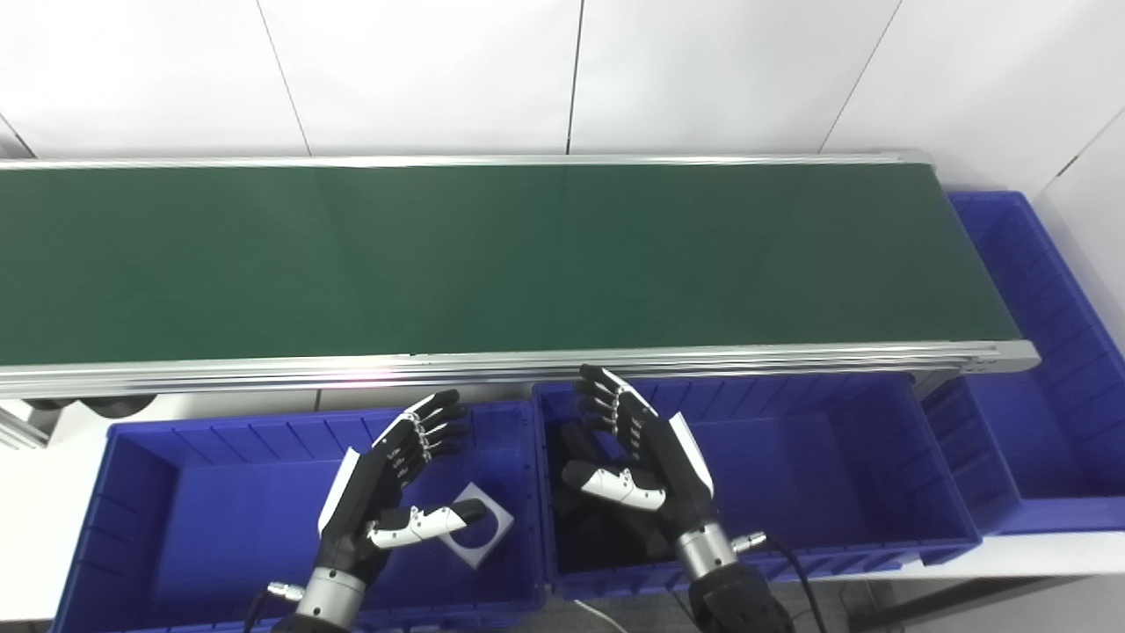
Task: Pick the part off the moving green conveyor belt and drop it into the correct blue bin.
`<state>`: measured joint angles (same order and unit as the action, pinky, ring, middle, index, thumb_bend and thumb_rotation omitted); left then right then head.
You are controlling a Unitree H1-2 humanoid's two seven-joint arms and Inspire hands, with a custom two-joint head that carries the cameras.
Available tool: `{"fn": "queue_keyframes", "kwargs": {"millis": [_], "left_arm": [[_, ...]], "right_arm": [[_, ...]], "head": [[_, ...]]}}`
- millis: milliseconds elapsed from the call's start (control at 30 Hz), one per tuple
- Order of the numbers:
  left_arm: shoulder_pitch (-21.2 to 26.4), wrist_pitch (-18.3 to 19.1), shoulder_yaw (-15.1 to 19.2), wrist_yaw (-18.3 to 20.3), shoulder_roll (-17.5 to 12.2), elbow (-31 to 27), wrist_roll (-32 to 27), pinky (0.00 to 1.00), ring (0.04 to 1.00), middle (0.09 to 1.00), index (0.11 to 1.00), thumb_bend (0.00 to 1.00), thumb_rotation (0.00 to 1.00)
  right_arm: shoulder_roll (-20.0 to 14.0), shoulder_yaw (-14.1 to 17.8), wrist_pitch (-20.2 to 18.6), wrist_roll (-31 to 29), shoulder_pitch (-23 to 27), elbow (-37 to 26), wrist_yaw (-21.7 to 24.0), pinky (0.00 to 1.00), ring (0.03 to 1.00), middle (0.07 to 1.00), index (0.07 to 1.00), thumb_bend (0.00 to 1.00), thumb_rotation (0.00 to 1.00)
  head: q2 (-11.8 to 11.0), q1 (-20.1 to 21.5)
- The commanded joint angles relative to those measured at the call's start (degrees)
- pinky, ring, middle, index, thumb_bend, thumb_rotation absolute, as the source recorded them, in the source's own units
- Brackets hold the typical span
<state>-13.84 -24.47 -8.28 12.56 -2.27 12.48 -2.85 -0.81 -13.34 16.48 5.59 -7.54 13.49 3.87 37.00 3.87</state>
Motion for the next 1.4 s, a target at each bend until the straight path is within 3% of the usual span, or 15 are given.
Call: {"fn": "queue_keyframes", "kwargs": {"millis": [0,400,900,1167,1367], "left_arm": [[0.63,-2.41,-0.22,0.13,0.57,-0.77,0.42,0.74,0.776,0.815,0.841,0.81,0.24],[1.98,-2.45,-0.34,-0.82,1.41,0.80,2.02,0.74,0.775,0.826,0.854,0.79,0.26],[4.30,-2.45,0.89,-1.16,2.72,2.78,1.08,0.72,0.773,0.810,0.828,0.83,0.34],[3.40,-2.45,1.70,-1.71,3.28,0.63,1.50,0.72,0.775,0.809,0.829,0.86,0.42],[2.05,-2.46,1.59,-1.33,3.10,-2.17,1.55,0.72,0.773,0.819,0.842,0.86,0.42]], "right_arm": [[-0.34,0.38,4.05,-0.10,1.12,0.16,0.37,0.76,0.806,0.834,0.863,0.94,0.49],[-1.69,1.34,10.13,-0.16,0.25,2.24,-0.30,0.73,0.779,0.815,0.837,0.84,0.48],[-0.23,2.10,10.43,-3.12,-1.82,-1.69,-1.54,0.71,0.748,0.783,0.806,0.80,0.44],[0.25,1.42,10.42,-2.87,-2.47,-4.72,-2.16,0.70,0.745,0.781,0.804,0.81,0.43],[0.10,0.69,10.43,-2.59,-3.10,-7.11,-2.07,0.71,0.748,0.787,0.810,0.81,0.44]], "head": [[-0.14,-0.09],[-1.96,-0.71],[-3.44,-1.21],[-3.47,-1.41],[-3.53,-1.26]]}}
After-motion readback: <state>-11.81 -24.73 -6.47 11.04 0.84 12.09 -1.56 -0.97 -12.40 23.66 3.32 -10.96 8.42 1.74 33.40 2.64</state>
